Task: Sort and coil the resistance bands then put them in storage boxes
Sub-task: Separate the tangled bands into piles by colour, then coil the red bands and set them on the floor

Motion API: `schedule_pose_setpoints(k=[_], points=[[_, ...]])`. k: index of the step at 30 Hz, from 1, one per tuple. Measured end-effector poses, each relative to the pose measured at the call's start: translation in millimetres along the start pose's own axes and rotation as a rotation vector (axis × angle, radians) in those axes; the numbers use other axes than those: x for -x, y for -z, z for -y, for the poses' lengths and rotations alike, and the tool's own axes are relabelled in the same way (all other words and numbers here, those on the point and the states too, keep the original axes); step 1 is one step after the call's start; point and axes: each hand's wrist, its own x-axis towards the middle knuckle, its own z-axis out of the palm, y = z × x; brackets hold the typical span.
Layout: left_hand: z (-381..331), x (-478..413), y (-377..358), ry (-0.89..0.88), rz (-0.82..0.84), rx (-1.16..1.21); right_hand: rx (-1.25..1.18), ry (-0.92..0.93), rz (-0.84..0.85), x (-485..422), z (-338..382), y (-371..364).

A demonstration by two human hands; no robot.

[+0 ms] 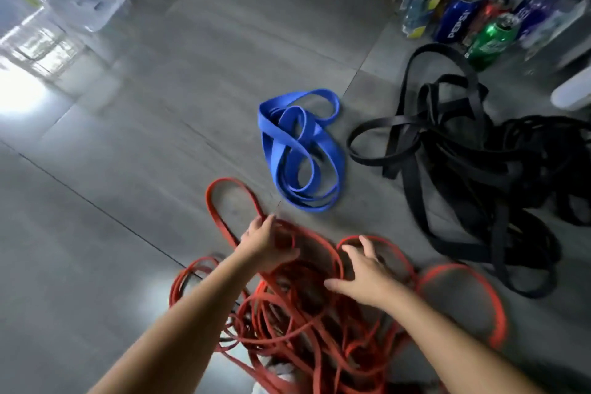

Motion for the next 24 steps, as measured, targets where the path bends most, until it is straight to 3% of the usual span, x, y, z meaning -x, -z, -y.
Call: schedule_pose_setpoints(k=[3,7,9,12,15,17,20,24], points=[[28,34,-35,-0.007,0.057,-0.105,0.045,0.082,0.054,14,-14,-16],[54,61,-53,-0.011,0.093,-0.201,0.254,0.088,-0.286,40,-49,-8],[56,67,-59,-0.007,0.109,-0.285,0.283,0.049,-0.174,53,-72,-7],[41,73,-75,0.006,0.072,-0.227,0.407,0.110,0.079,73,-92,-26],[21,87,-93,0.032,0.021,-0.148,0.548,0.200,0.165,87,-88,-57],[15,91,-94,0.032,0.019,-0.054,0.409,0.110,0.153,94,-76,-82],[2,97,-93,0.091,0.097,0.348,0.159,-0.072,0.131,102,-55,-112],[-46,103,-100,0.190,0.149,0.741,-0.397,0.001,0.013,86,-35,-100]])
